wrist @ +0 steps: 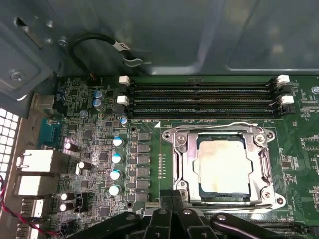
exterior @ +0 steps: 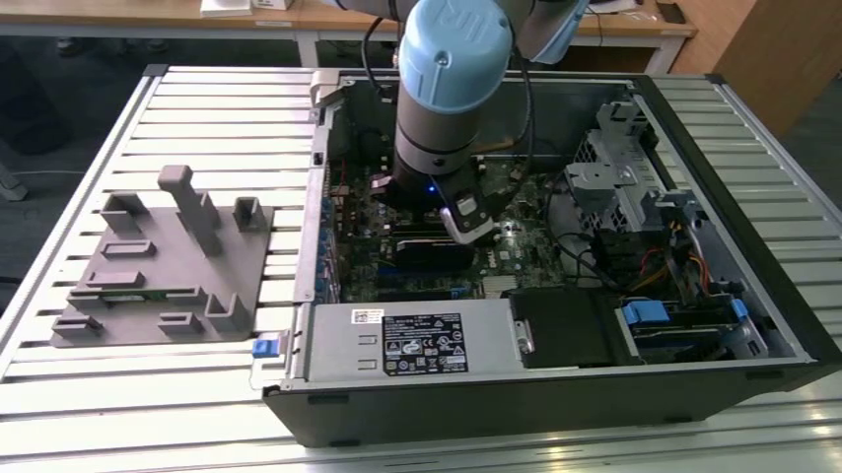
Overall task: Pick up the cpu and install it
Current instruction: 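Install the second cpu locking lever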
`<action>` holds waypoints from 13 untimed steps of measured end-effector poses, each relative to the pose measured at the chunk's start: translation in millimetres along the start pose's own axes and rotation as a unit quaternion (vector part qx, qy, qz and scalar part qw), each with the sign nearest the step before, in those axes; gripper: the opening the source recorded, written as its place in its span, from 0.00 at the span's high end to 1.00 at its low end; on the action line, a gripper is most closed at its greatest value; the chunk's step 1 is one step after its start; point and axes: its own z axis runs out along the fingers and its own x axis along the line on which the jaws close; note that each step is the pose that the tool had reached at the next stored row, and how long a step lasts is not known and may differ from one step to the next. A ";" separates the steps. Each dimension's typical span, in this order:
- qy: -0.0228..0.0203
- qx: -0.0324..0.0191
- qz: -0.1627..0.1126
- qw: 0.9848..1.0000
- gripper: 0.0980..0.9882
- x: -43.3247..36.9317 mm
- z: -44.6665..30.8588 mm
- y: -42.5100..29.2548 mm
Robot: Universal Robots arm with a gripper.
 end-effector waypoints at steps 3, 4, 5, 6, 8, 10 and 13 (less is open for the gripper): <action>0.000 -0.001 0.000 1.000 0.99 0.1 0.6 0.2; 0.000 -0.002 0.000 1.000 0.99 0.2 0.8 0.3; 0.000 -0.002 0.000 1.000 0.99 0.2 0.9 0.4; 0.000 -0.002 0.000 1.000 0.99 0.2 1.0 0.4; 0.000 -0.003 0.000 1.000 0.99 0.2 1.0 0.4; 0.000 -0.003 0.000 1.000 0.99 0.3 1.1 0.3; 0.000 -0.002 0.000 1.000 0.99 0.4 1.5 0.2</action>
